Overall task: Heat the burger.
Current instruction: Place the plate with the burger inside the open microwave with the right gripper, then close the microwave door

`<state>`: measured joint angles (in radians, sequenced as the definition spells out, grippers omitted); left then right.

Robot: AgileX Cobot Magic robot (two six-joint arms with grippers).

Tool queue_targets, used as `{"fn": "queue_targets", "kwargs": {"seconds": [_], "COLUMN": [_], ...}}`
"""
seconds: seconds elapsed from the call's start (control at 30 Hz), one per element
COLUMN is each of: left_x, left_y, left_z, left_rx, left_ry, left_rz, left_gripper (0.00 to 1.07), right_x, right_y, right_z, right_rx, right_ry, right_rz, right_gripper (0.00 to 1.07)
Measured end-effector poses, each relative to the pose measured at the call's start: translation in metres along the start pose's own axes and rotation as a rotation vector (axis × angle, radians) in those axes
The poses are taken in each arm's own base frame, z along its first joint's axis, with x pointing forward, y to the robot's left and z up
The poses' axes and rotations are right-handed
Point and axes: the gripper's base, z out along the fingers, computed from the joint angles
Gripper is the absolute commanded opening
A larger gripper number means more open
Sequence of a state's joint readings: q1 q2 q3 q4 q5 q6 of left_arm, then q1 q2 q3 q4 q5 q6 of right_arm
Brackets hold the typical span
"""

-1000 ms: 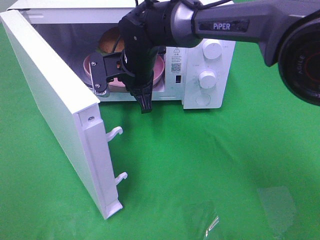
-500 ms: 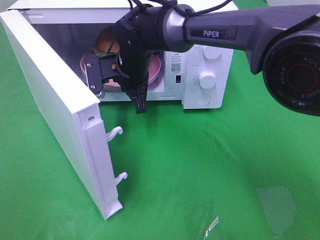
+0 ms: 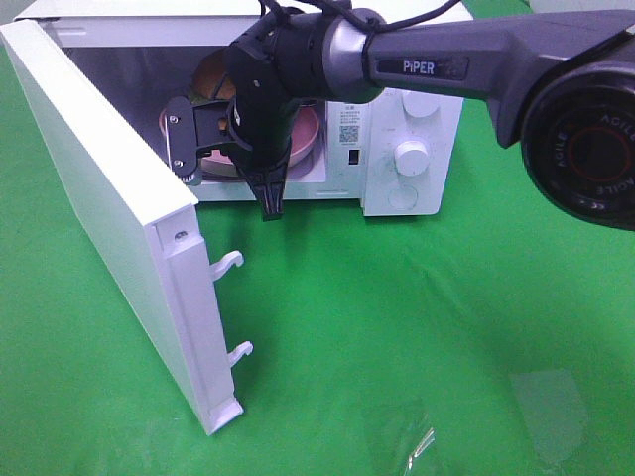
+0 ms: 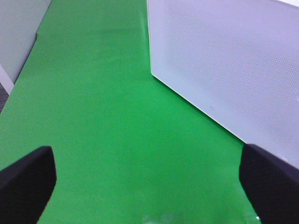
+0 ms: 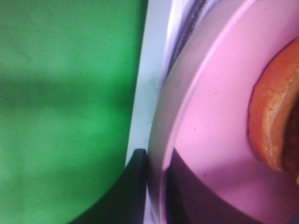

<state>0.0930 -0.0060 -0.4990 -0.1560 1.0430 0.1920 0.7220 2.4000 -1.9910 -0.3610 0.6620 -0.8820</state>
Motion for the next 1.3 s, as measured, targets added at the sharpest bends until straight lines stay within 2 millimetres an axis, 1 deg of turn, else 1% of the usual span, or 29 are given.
{"fn": "queue_targets", "kwargs": {"seconds": [0.1, 0.13, 0.17, 0.2, 0.23, 0.27, 0.37, 0.4, 0.43, 0.97, 1.1, 1.13, 1.17, 1.23, 1.27, 1.3], "left_x": [0.0000, 0.0000, 0.0000, 0.0000, 0.0000, 0.0000, 0.0000, 0.0000, 0.0000, 0.0000, 0.0000, 0.0000, 0.0000, 0.0000, 0.0000, 0.0000], "left_y": [0.0000, 0.0000, 0.0000, 0.0000, 0.0000, 0.0000, 0.0000, 0.0000, 0.0000, 0.0000, 0.0000, 0.0000, 0.0000, 0.0000, 0.0000, 0.0000], "left_z": [0.0000, 0.0000, 0.0000, 0.0000, 0.0000, 0.0000, 0.0000, 0.0000, 0.0000, 0.0000, 0.0000, 0.0000, 0.0000, 0.0000, 0.0000, 0.0000], "left_rx": [0.000, 0.000, 0.000, 0.000, 0.000, 0.000, 0.000, 0.000, 0.000, 0.000, 0.000, 0.000, 0.000, 0.000, 0.000, 0.000], "left_ry": [0.000, 0.000, 0.000, 0.000, 0.000, 0.000, 0.000, 0.000, 0.000, 0.000, 0.000, 0.000, 0.000, 0.000, 0.000, 0.000], "left_rz": [0.000, 0.000, 0.000, 0.000, 0.000, 0.000, 0.000, 0.000, 0.000, -0.001, -0.001, -0.001, -0.001, -0.001, -0.001, -0.001], "left_gripper": [1.00, 1.00, 1.00, 1.00, 1.00, 1.00, 1.00, 1.00, 1.00, 1.00, 1.00, 1.00, 1.00, 1.00, 1.00, 1.00], "right_x": [-0.0005, -0.0007, -0.0007, -0.0013, -0.0013, -0.0017, -0.0019, -0.0019, -0.0019, -0.0005, -0.0005, -0.0002, -0.0002, 0.0008, 0.0008, 0.0009], "right_y": [-0.0014, -0.0027, -0.0027, -0.0043, -0.0043, -0.0054, -0.0057, -0.0057, -0.0057, -0.0040, -0.0039, -0.0035, -0.0035, -0.0024, -0.0024, -0.0026], "right_z": [-0.0006, -0.0015, -0.0015, -0.0023, -0.0023, -0.0028, -0.0029, -0.0029, -0.0029, -0.0028, -0.0028, -0.0028, -0.0028, -0.0028, -0.0028, -0.0032], "right_rx": [0.011, 0.020, 0.020, 0.028, 0.028, 0.034, 0.036, 0.037, 0.037, 0.018, 0.017, 0.013, 0.013, 0.002, 0.002, 0.001], "right_ry": [-0.005, -0.008, -0.008, -0.012, -0.012, -0.016, -0.018, -0.019, -0.019, -0.003, -0.003, 0.001, 0.001, 0.012, 0.012, 0.013], "right_rz": [0.012, 0.012, 0.012, 0.016, 0.016, 0.020, 0.024, 0.038, 0.044, 0.101, 0.124, 0.139, 0.139, 0.147, 0.147, 0.150], "right_gripper": [0.15, 0.19, 0.19, 0.23, 0.23, 0.27, 0.29, 0.33, 0.35, 0.36, 0.38, 0.42, 0.42, 0.51, 0.51, 0.56]}}
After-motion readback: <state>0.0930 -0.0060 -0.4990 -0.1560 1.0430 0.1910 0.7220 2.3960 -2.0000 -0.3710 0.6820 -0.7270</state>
